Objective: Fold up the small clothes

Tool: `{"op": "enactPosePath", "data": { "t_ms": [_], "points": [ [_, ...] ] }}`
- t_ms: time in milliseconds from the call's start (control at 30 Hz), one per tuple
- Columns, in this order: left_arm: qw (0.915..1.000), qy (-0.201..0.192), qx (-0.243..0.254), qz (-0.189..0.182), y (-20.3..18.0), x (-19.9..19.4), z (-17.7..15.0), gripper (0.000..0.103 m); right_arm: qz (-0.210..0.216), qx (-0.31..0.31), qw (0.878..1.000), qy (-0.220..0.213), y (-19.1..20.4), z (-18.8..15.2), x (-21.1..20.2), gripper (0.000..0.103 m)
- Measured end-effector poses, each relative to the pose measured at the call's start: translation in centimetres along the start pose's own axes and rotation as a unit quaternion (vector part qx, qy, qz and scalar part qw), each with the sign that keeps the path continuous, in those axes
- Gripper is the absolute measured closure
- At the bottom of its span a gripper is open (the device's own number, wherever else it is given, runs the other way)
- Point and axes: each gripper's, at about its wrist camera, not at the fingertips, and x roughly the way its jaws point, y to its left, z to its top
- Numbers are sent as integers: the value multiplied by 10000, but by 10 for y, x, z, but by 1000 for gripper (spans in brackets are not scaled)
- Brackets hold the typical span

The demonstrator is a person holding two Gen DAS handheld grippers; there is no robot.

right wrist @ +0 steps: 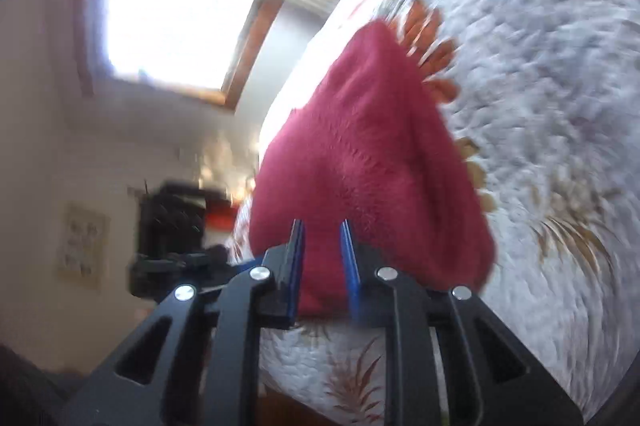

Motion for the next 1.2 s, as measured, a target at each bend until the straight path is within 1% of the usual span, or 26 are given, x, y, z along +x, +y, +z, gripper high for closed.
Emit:
{"op": "enactPosePath", "data": {
  "t_ms": [33,67,100,133,167,200,233,267,300,333,367,400,433,500,567,600,733,867,967,1067,1133,1200],
  "points": [
    [10000,-20,0,16,-3,-1,-1,22,-63,-1,9997,238,-8,9,17,90],
    [10000,-35,17,18,-8,-4,-2,22,-232,0,9991,348,-24,18,26,98],
    [9999,-82,64,3,-13,-11,-5,22,-194,126,9989,403,-39,25,29,103],
    [9998,-167,140,-1,-19,-21,-8,21,59,441,9977,506,-58,36,31,103],
    [9994,-272,228,41,-22,-33,-12,16,253,660,9954,642,-69,43,30,103],
    [9987,-398,294,139,-24,-45,-18,12,318,612,9948,751,-70,49,23,103],
    [9979,-516,301,239,-22,-57,-25,11,405,523,9946,795,-68,55,15,101],
    [9974,-596,243,329,-17,-67,-31,9,634,551,9931,813,-67,63,3,97],
    [9969,-661,121,409,-9,-75,-37,9,807,574,9917,820,-68,73,-10,79],
    [9965,-707,-23,438,0,-81,-42,9,868,579,9912,820,-69,86,-17,40],
    [9960,-751,-189,445,10,-84,-46,9,875,582,9912,810,-71,103,-21,20],
    [9951,-796,-386,450,22,-85,-48,8,943,565,9905,829,-72,120,-20,6],
    [9942,-822,-526,448,30,-85,-51,8,1021,533,9889,934,-76,142,-12,6],
    [9934,-851,-732,252,43,-78,-50,8,896,558,9876,1160,-83,175,5,6],
    [9918,-821,-971,100,54,-68,-46,8,1090,641,9810,1474,-87,206,27,6],
    [9912,-793,-1058,25,57,-61,-43,8,1060,638,9793,1599,-89,199,33,6],
    [9891,-769,-1246,-171,68,-50,-36,8,932,558,9705,2153,-89,218,69,6],
    [9843,-778,-1517,-460,78,-40,-31,7,1053,447,9621,2475,-81,217,87,6],
    [9819,-685,-1623,-700,88,-32,-28,7,1169,423,9586,2560,-78,210,95,6],
    [9849,-424,-1499,-760,84,-12,-21,7,1200,389,9575,2595,-73,204,97,6],
    [9868,-293,-1390,-773,82,-2,-15,4,1136,389,9590,2566,-72,202,108,6],
    [9865,-214,-1438,-756,83,7,-9,4,1098,431,9601,2536,-77,196,104,6]
  ]
}}
